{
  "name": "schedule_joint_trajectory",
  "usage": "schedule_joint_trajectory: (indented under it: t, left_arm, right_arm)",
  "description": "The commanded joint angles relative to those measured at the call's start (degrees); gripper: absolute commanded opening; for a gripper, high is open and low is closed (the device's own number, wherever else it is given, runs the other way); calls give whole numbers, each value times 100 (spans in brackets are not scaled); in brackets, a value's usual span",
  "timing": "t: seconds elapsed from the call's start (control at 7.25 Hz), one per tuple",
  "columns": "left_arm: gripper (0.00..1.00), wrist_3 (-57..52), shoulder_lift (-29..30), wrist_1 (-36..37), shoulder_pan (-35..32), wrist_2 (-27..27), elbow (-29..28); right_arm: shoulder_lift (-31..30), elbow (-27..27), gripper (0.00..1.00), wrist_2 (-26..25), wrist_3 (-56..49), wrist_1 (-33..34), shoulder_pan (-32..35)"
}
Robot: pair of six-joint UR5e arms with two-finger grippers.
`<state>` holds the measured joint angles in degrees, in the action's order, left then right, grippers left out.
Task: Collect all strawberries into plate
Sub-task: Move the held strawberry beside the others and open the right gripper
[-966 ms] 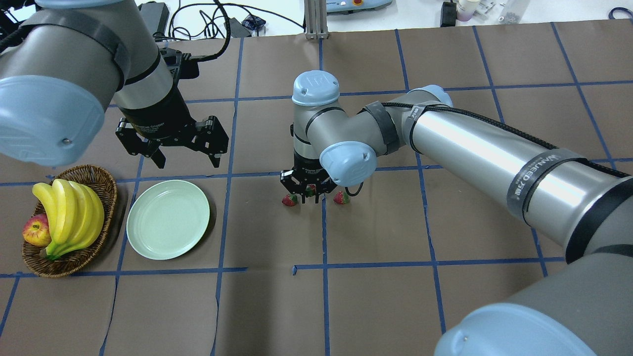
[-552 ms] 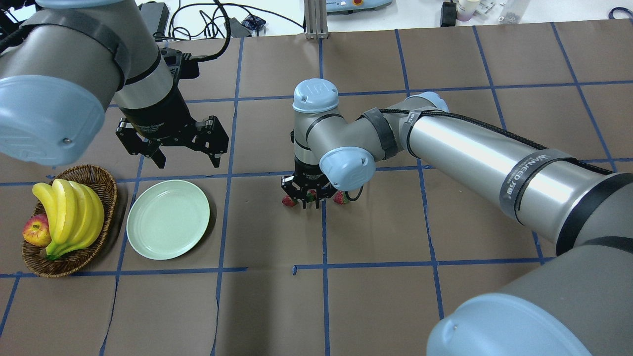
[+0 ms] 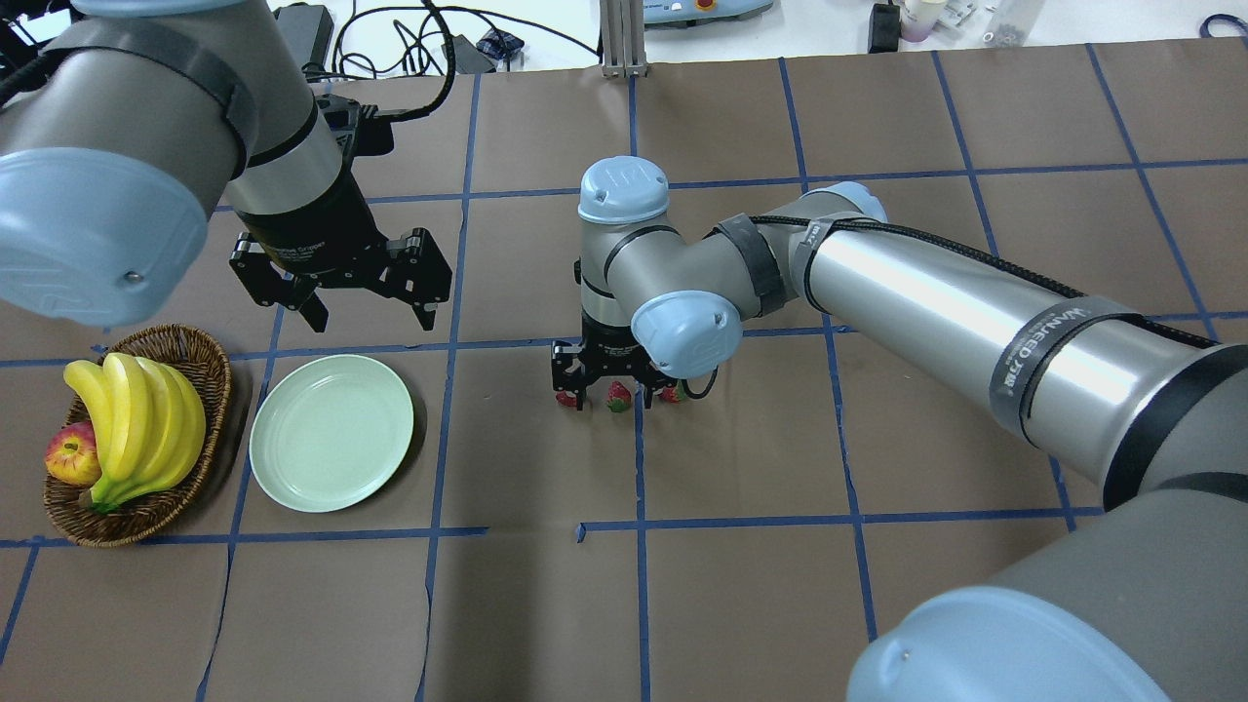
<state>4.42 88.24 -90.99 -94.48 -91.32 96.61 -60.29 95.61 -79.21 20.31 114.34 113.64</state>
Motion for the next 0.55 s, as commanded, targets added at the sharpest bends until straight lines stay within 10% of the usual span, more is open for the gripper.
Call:
schedule_joint_trajectory:
  t: [0.0,0.41]
  left_arm:
    - [100,15,0,2,0,17,-1]
    - [100,15,17,2,0,-18,-2]
  right_arm:
    - [-401,-51,100,-85,-27,-113,-26]
    - [-801,27,100,-932,-735,-429,-114]
